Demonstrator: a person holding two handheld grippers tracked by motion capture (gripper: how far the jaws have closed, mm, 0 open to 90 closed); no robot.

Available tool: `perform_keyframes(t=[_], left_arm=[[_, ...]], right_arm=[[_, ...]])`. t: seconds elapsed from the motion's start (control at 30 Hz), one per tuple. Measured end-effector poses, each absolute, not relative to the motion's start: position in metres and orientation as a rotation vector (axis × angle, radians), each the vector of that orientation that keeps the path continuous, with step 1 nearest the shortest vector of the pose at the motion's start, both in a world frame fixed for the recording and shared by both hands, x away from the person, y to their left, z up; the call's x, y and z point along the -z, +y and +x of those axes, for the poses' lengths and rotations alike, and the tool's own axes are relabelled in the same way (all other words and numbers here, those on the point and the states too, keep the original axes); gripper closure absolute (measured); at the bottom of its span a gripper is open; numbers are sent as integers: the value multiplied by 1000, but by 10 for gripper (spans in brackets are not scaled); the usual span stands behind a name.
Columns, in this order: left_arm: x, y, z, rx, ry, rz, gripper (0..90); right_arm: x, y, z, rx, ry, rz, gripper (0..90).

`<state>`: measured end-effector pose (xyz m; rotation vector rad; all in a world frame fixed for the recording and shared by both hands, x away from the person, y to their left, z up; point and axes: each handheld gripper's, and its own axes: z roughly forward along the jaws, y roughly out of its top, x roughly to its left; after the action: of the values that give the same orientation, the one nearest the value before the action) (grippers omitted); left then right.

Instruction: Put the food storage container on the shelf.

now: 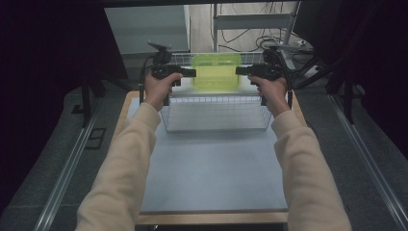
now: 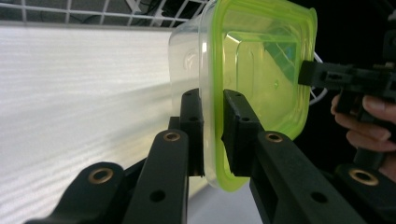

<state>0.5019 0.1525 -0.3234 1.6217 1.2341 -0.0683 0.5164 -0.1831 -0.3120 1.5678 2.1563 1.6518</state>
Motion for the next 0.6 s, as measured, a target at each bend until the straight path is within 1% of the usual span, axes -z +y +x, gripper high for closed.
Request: perform_keyframes(t=[0.07, 0.2, 0.3, 0.37, 0.47, 0.5, 0.6], left_arm=[[324, 154, 506, 94, 1254, 1605, 798], [323, 150, 509, 71, 1272, 1616, 777], [326, 152, 513, 101, 1279, 1598, 767], [330, 153, 517, 131, 1290, 1576, 742], [332, 153, 519, 132, 1294, 1575, 728], [332, 153, 519, 135, 1298, 1579, 710], [335, 153, 521, 138, 1288, 1580, 693]], right_arm=[[313, -182, 520, -1653, 2144, 1587, 784], [314, -179, 523, -1629, 2123, 1595, 766], [316, -178, 527, -1630, 2111, 1602, 750], [320, -177, 530, -1609, 2105, 1616, 726], [321, -176, 531, -1606, 2101, 1621, 706], [322, -175, 531, -1581, 2101, 1615, 679], [322, -175, 532, -1571, 2099, 1619, 657]])
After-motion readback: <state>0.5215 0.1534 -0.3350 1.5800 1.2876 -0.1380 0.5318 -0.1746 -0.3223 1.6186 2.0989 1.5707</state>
